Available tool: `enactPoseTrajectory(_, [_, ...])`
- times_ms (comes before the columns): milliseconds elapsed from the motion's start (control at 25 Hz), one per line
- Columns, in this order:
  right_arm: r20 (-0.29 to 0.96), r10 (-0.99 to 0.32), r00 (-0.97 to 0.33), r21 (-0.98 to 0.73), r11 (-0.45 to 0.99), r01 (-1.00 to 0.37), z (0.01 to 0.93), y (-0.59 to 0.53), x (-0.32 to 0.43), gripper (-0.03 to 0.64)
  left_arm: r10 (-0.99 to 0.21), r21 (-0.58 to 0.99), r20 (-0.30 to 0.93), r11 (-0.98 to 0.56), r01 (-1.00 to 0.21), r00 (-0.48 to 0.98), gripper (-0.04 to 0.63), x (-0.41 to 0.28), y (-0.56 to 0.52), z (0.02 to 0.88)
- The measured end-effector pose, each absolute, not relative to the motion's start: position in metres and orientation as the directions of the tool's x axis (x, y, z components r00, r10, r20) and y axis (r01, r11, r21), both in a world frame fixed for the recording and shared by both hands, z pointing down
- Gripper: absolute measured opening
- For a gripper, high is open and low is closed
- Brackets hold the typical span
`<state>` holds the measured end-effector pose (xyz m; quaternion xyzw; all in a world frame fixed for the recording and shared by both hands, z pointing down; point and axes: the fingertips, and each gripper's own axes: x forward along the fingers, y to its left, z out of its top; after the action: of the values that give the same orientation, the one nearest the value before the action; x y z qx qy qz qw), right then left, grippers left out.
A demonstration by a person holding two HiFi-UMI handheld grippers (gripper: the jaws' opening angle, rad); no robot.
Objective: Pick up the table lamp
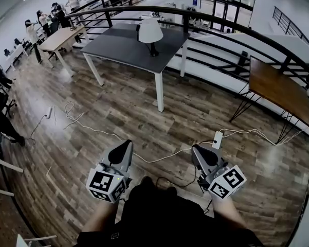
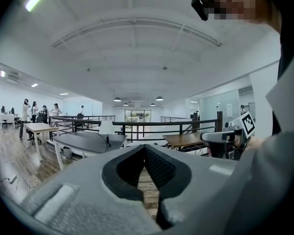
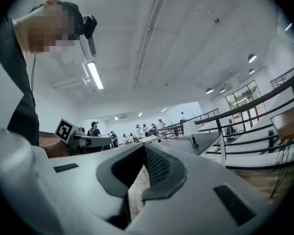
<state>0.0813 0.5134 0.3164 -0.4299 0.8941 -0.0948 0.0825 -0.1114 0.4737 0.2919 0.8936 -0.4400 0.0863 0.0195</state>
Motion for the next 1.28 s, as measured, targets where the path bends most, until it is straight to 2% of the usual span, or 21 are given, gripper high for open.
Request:
enactPoseTrajectory(600, [-0.022,-0.771,-0.637,-0.269,0.618,-0.739,0.333,0.46,0.084,0.014,-0.796,-0.014,0.139,-0.597,-0.802,0.59,0.005,-0.107,0.413,0.299])
enactPoseTrajectory(1280, [0.019,-0.784,-0.62,-0.244,0.598,-0.764,0.331,0.259,0.07,0.014,-0.794,0.016,0.112,-0.599,-0.8,0.597,0.005,-0.126,0.211,0.298])
